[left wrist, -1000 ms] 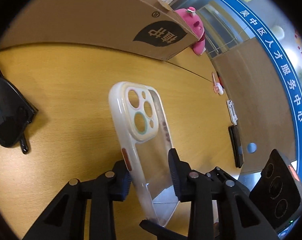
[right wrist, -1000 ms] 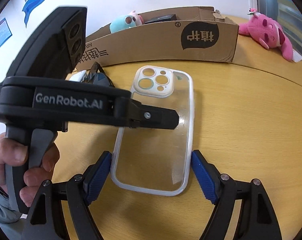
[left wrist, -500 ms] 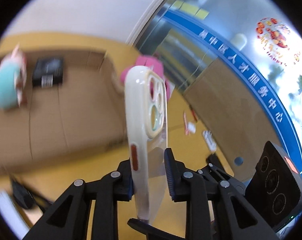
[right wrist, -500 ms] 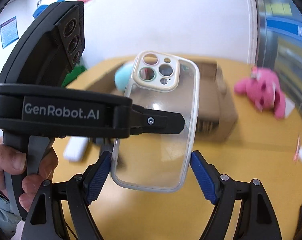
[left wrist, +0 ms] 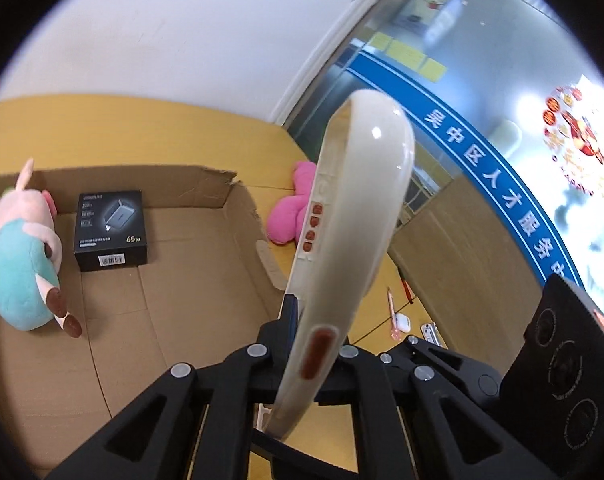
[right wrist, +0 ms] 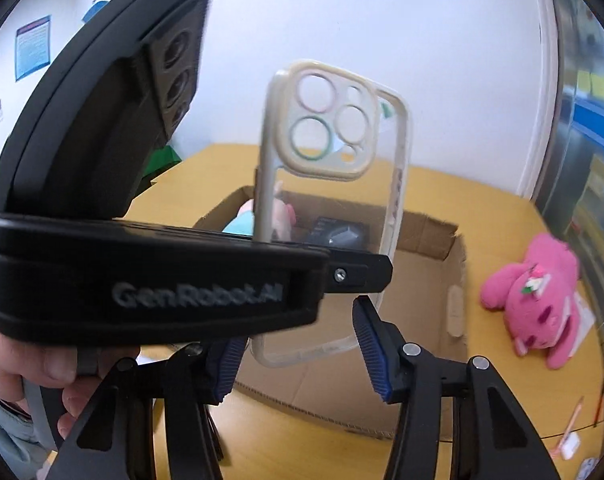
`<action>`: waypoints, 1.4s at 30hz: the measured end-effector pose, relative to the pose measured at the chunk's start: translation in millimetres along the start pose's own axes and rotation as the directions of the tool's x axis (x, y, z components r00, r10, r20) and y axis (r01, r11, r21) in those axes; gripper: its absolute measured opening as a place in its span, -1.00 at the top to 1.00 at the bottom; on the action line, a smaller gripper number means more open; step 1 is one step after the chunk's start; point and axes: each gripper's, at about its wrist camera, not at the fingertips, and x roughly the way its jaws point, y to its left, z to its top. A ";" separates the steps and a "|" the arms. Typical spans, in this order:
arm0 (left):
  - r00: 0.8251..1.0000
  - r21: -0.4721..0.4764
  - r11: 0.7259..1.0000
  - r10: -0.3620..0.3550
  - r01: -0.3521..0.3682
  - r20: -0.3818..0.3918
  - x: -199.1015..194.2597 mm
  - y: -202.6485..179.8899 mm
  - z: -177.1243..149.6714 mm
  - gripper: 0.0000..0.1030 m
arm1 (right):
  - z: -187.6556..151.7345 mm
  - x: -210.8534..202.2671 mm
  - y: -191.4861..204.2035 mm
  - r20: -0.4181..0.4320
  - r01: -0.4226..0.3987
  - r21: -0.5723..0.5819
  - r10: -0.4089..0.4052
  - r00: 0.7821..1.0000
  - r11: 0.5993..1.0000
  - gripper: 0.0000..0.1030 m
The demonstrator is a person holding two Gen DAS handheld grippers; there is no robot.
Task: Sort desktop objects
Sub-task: 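Carry the phone case with both grippers into the box and release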
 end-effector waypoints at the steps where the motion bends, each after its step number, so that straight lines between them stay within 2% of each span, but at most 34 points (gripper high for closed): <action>1: 1.000 -0.002 1.000 0.002 -0.002 -0.007 3.0 2.7 1.1 0.91 | 0.8 6.4 -2.2 -0.008 -0.007 0.014 0.007 1.000 1.000 0.01; 6: 0.999 -0.034 0.999 -0.039 0.038 -0.027 17.0 27.9 11.4 0.91 | 3.9 32.8 -6.6 -0.049 -0.001 0.036 0.003 0.999 0.999 0.01; 12: 0.997 -0.060 0.997 -0.054 0.050 -0.062 47.2 53.0 33.5 0.91 | 19.4 67.1 -37.6 -0.099 -0.023 0.070 0.030 0.995 0.997 0.01; 16: 0.992 -0.111 0.991 -0.086 0.076 -0.091 76.2 74.3 48.9 0.91 | 28.2 97.0 -62.1 -0.144 -0.023 0.088 0.035 0.989 0.996 0.01; 22: 0.976 -0.218 0.971 -0.139 0.101 -0.166 142.7 108.2 65.3 0.91 | 36.1 140.1 -102.3 -0.229 0.001 0.131 0.029 0.973 0.991 0.01; 28: 0.952 -0.310 0.947 -0.169 0.085 -0.256 195.7 136.2 59.4 0.90 | 24.6 183.8 -142.4 -0.328 0.005 0.236 0.075 0.942 0.972 0.01; 32: 0.935 -0.328 0.943 -0.164 0.056 -0.314 219.2 143.9 53.6 0.91 | 10.9 206.6 -159.9 -0.384 0.017 0.301 0.105 0.917 0.954 0.00; 33: 0.935 -0.325 0.945 -0.152 0.042 -0.321 220.4 144.7 54.5 0.90 | 10.2 208.1 -162.6 -0.381 0.019 0.314 0.108 0.918 0.949 0.00; 37: 0.924 -0.295 0.953 -0.056 -0.063 -0.379 224.5 148.6 55.9 0.63 | 13.3 216.3 -164.8 -0.401 0.039 0.336 0.106 0.910 0.941 0.00; 42: 0.915 -0.268 0.956 -0.003 -0.115 -0.403 218.7 151.8 58.7 0.62 | 13.7 220.7 -161.5 -0.379 0.026 0.377 0.128 0.917 0.926 -0.07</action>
